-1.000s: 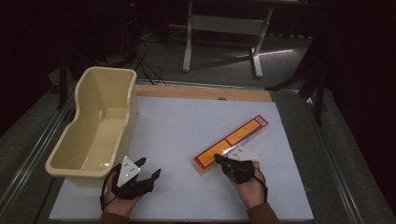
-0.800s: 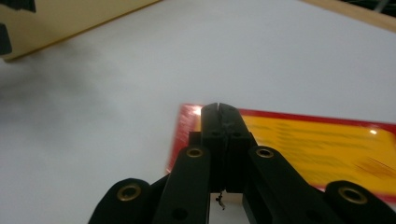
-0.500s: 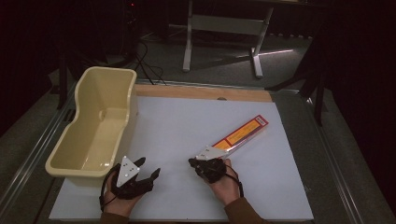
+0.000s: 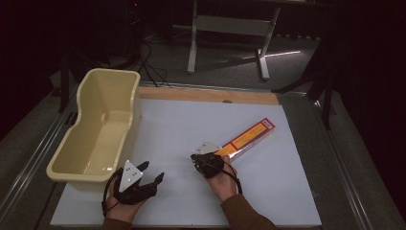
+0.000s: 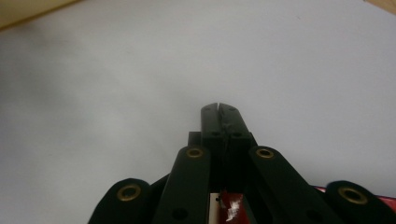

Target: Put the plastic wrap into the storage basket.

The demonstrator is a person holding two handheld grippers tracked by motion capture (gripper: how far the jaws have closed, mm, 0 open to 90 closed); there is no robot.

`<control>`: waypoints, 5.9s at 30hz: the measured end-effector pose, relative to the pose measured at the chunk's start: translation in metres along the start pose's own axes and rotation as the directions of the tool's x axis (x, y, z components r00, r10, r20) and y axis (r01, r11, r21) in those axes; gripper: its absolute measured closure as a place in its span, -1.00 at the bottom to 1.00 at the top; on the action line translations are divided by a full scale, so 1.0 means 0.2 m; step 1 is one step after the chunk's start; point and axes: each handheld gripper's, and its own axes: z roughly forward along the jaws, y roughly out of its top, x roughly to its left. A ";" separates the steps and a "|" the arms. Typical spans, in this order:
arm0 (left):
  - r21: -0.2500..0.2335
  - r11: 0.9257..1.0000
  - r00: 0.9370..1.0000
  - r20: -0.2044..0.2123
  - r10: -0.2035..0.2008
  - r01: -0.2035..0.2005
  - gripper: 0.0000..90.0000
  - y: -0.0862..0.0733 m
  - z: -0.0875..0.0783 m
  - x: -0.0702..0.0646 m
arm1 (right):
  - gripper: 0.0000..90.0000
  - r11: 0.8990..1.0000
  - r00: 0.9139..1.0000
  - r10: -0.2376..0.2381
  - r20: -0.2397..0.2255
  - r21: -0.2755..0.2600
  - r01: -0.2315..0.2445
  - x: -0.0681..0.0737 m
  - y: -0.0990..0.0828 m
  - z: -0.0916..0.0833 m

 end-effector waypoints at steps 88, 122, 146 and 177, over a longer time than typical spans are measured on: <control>0.007 1.000 1.000 -0.007 -0.024 0.024 -0.22 -0.01 0.01 0.00 | -0.48 0.835 0.933 0.309 0.185 0.417 -0.359 -0.98 -0.08 -0.22; 0.009 1.000 1.000 -0.009 -0.029 0.029 -0.22 -0.01 0.02 0.00 | -0.13 0.648 0.872 0.443 0.208 0.599 -0.471 -0.99 -0.10 -0.08; 0.007 1.000 1.000 -0.008 -0.028 0.029 -0.22 -0.01 0.02 0.00 | -0.13 0.715 0.828 0.558 -0.060 0.541 -0.443 -0.80 0.11 -0.12; 0.003 1.000 1.000 0.001 -0.018 0.018 -0.22 -0.01 0.01 -0.01 | -0.12 0.766 0.677 0.635 -0.371 0.420 -0.488 -0.58 0.51 -0.16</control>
